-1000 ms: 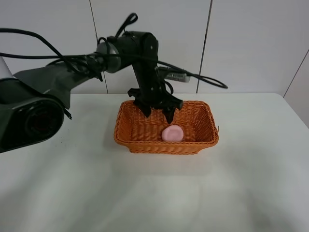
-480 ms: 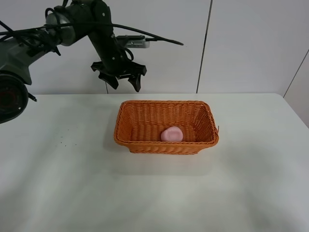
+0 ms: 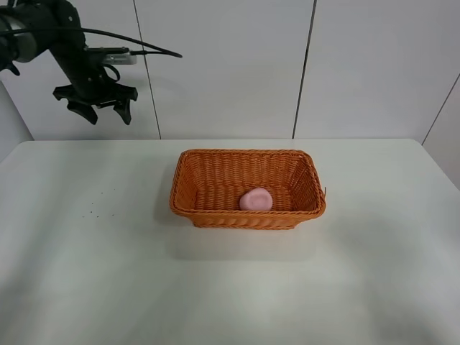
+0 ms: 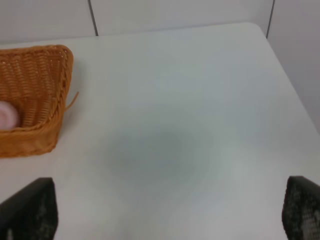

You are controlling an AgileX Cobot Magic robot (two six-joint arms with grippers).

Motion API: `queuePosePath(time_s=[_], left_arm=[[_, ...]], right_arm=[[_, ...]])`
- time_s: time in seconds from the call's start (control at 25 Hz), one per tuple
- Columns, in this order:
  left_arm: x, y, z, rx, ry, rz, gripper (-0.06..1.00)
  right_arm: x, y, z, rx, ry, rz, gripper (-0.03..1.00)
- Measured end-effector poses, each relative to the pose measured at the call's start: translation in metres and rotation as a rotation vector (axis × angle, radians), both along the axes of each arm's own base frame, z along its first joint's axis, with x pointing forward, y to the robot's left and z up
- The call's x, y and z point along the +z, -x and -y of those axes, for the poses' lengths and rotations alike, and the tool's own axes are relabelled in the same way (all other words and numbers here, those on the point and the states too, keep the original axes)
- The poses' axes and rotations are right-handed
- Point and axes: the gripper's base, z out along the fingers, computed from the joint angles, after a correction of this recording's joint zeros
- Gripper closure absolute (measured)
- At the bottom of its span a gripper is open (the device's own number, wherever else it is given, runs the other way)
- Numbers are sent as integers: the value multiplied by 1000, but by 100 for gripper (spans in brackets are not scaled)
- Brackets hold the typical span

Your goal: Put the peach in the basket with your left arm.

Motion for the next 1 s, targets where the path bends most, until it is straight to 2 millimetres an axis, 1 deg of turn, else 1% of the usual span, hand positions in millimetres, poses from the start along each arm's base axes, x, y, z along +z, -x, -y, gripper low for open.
queuePosePath(time_s=[0.08,0.16,0.36,0.52,0.64,0.8,0.88,0.92,1.0], left_arm=[[0,-1,-14,26,-3,0,11],[0,-1,-20,34,-4,0,11],[1,2,-20,31,4,-5,11],[3,14,-20,23,0,-39,11],[9,29,-19,20,5,-69,11],[18,60,-17,14,33,-121,11],[24,83,-17,10,37,-149,11],[23,94,-17,9,38,-172,11],[32,121,-17,-2,36,-188,11]], right_arm=[[0,0,0,0,0,0,27],[0,0,0,0,0,0,27],[0,0,0,0,0,0,27],[0,0,0,0,0,0,27],[0,0,0,0,0,0,27],[0,0,0,0,0,0,27],[0,0,0,0,0,0,27],[0,0,0,0,0,0,27],[0,0,0,0,0,0,27]])
